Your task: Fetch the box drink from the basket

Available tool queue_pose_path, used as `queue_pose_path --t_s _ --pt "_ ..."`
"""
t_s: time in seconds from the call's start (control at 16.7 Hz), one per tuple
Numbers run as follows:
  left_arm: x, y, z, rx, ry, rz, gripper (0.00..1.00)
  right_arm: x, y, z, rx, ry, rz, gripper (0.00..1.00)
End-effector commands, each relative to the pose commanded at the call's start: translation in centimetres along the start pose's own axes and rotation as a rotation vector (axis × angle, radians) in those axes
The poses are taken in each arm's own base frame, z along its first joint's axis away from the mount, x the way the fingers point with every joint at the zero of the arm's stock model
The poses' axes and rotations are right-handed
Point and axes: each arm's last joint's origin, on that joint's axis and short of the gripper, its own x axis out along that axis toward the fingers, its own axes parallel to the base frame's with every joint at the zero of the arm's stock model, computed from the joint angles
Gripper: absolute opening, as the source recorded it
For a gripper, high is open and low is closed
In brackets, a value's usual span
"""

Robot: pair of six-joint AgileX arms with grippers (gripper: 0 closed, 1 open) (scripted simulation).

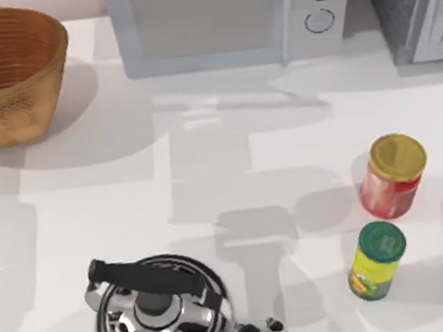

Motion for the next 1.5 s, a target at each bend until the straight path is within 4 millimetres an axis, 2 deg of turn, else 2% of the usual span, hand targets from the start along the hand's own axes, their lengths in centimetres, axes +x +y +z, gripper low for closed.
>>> queue_pose_path --t_s 0.24,0.42,0.6,0.78,0.9,1.08,1.2,1.32,1.5 --pt "-0.7 -0.1 -0.2 -0.003 0.018 0.001 0.00 0.0 0.0 0.0 0.000 0.000 0.000 1.00" --pt "-3.5 -0.6 0.6 -0.009 0.036 0.000 0.00 0.0 0.0 0.0 0.000 0.000 0.000 1.00" --pt "-8.5 -1.4 2.2 -0.008 0.025 -0.002 0.00 0.0 0.0 0.0 0.000 0.000 0.000 1.00" --pt "-15.1 -2.2 3.3 -0.005 -0.012 -0.003 0.00 0.0 0.0 0.0 0.000 0.000 0.000 1.00" --pt "-19.9 -2.7 2.8 -0.003 -0.040 -0.003 0.00 0.0 0.0 0.0 0.000 0.000 0.000 1.00" --pt "-26.0 -3.3 -0.1 -0.001 -0.071 -0.001 0.00 0.0 0.0 0.0 0.000 0.000 0.000 1.00" --pt "-28.7 -3.5 -2.9 -0.001 -0.077 0.002 0.00 0.0 0.0 0.0 0.000 0.000 0.000 1.00" --pt "-30.2 -3.7 -6.0 -0.002 -0.061 0.004 0.00 0.0 0.0 0.0 0.000 0.000 0.000 1.00" --pt "-30.9 -3.8 -10.2 -0.002 -0.017 0.008 0.00 0.0 0.0 0.0 0.000 0.000 0.000 1.00"
